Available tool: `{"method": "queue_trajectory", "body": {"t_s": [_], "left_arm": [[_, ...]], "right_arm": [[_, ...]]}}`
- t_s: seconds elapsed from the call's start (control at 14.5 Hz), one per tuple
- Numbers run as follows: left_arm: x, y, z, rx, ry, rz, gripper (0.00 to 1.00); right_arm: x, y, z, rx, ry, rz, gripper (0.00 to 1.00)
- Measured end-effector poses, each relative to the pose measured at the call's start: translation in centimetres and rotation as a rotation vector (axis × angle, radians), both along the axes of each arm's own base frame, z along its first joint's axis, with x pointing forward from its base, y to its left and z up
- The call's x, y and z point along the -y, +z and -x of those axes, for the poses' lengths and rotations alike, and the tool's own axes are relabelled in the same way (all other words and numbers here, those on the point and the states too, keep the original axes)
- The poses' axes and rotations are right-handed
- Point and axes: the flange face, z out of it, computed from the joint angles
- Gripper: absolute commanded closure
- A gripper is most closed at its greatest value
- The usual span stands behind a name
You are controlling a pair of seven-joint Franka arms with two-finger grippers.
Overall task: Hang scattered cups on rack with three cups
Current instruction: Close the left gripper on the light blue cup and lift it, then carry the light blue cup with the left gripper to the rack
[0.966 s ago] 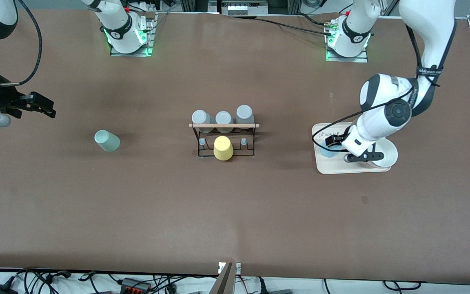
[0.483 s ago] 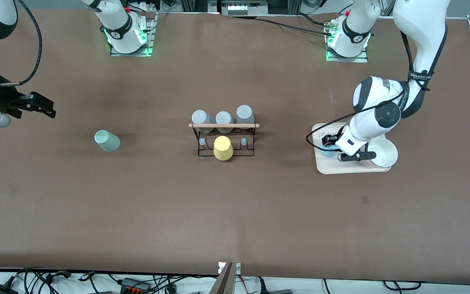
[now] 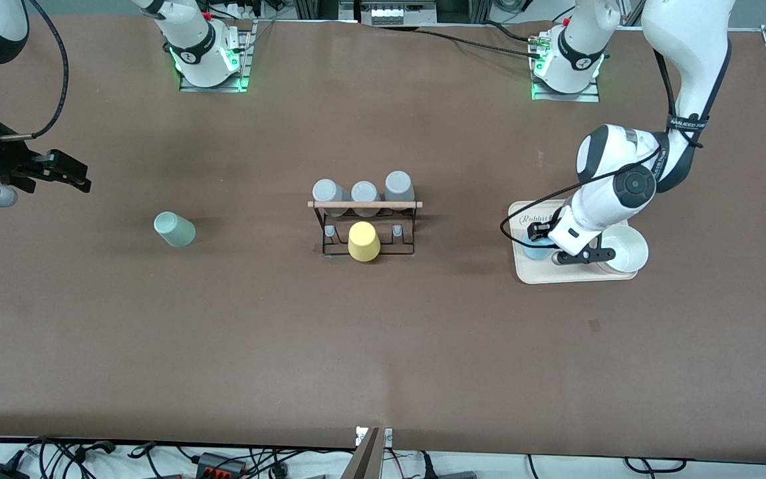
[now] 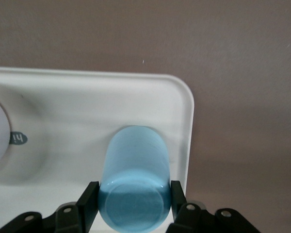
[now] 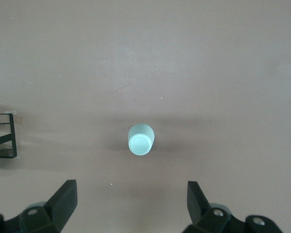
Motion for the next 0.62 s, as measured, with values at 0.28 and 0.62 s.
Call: {"method": "queue_trajectory", "body": {"t_s": [0.28,0.62], "left_arm": [[1.4,6.6,-3.8,-0.006,0.063,0.002,0.64],[9.9,14.4,-5.4,0.002,0.201,0.007,0.64]], "right_arm": [[0.0,0.0,0.0,0.000,0.000,0.000,0.00],[0.0,0.0,0.0,0.000,0.000,0.000,0.00]]}}
